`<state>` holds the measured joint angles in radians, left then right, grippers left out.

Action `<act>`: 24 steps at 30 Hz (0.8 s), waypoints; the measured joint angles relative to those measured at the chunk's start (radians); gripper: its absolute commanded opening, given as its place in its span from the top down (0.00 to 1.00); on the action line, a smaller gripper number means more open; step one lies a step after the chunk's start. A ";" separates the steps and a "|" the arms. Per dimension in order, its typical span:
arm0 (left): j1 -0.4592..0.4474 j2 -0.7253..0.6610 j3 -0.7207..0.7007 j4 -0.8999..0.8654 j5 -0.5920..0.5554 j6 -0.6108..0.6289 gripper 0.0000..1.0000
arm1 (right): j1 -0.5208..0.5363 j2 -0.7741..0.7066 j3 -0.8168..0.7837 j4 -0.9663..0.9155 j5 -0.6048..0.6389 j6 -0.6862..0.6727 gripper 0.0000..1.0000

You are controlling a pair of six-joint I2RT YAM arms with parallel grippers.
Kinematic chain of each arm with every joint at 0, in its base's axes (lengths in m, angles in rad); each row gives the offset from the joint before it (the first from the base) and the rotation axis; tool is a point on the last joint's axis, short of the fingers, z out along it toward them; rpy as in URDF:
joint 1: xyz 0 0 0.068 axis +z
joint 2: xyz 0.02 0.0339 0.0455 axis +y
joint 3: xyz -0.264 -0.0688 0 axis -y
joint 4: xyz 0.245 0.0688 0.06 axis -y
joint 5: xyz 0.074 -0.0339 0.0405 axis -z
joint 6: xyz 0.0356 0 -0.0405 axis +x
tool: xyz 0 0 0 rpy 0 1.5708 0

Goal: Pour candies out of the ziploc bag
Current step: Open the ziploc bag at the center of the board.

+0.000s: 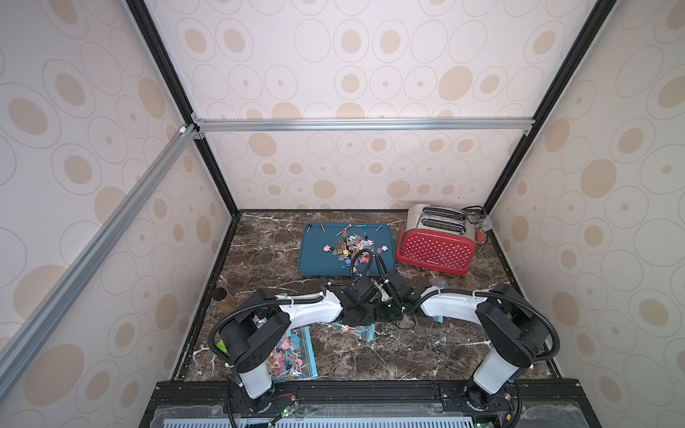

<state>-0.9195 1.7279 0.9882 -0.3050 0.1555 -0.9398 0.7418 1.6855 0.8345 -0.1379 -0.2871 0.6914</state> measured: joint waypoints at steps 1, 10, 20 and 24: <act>-0.001 0.000 0.001 -0.005 0.000 0.005 0.73 | 0.000 0.000 -0.001 0.000 -0.003 0.000 1.00; -0.010 -0.003 0.013 -0.046 -0.005 0.040 0.73 | 0.000 -0.009 -0.027 0.031 -0.059 0.008 1.00; -0.023 -0.005 0.019 -0.065 -0.005 0.063 0.73 | 0.005 -0.035 -0.060 0.042 -0.077 0.024 1.00; -0.028 -0.019 0.019 -0.075 -0.001 0.079 0.73 | 0.011 -0.053 -0.066 0.042 -0.076 0.027 1.00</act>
<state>-0.9474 1.7088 1.0069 -0.3798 0.1547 -0.8604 0.7528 1.6325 0.7689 -0.0963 -0.3630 0.7181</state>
